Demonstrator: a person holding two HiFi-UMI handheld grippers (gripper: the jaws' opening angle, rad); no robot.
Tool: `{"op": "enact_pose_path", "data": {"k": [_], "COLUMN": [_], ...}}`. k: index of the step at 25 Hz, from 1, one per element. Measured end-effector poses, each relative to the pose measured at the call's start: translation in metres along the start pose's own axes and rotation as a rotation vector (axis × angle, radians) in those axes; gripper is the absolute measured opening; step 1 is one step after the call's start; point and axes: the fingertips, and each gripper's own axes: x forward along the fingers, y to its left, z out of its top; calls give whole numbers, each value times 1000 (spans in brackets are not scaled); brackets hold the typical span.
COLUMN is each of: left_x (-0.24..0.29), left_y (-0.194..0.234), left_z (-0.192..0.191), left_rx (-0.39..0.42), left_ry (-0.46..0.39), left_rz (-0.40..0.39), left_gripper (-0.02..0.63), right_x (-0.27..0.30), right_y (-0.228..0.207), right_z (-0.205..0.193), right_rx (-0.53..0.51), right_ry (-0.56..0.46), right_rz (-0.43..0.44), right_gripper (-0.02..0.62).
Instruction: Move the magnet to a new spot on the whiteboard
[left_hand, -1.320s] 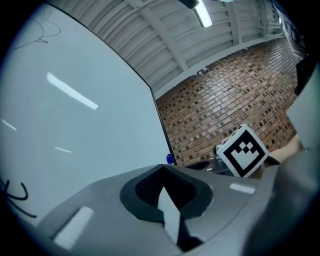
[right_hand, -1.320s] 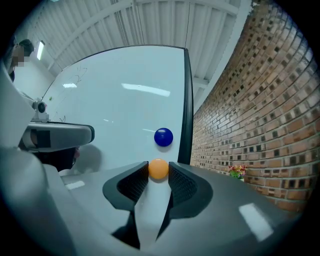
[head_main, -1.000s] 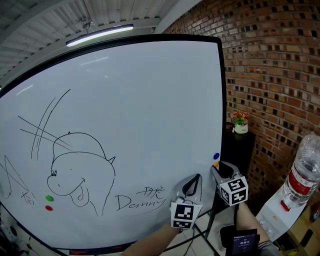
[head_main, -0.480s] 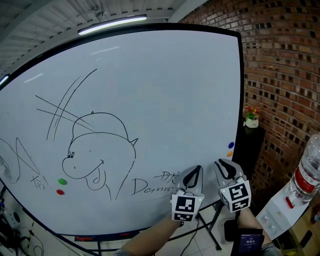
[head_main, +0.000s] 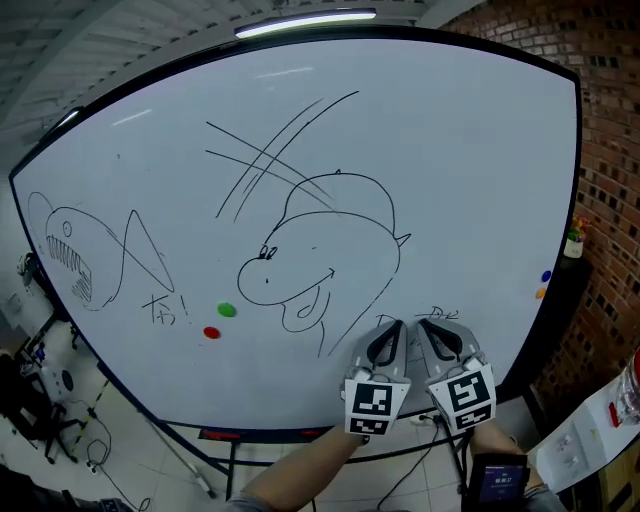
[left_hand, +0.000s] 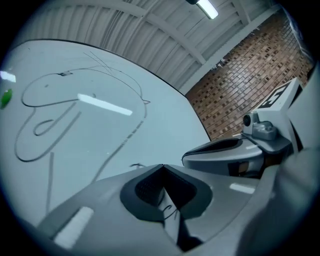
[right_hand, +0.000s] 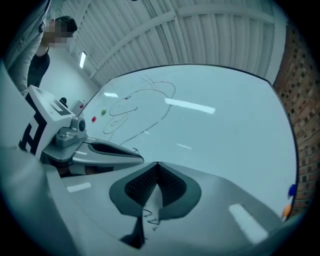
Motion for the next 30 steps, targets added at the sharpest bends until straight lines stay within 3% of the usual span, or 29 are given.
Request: {"op": "enact_pose_path", "data": {"k": [8,16,18,26,30], "left_x": [-97,-197,-219,-267,-273], "left_y": [106,210,234,279,290], "left_z": [6,11,13,15,17], "left_rx": [37,78,89,97,99], "left_ry": [27,53,54,59,53], "left_rz": [153,318,356,380,362], "left_gripper": [-2,-2,-2,-2,-2], "right_x": [54,100,111,145,151], "right_y": [125,251,277,318,319], "right_z": [47,104,116,136,141], "right_rx": [3,-89,-119,-231,-330], "right_ry": [-45,-122,-142,-126,-115], "right_rz": [148,265,281,179,85], "right_gripper": [6,8,47,164,158]}}
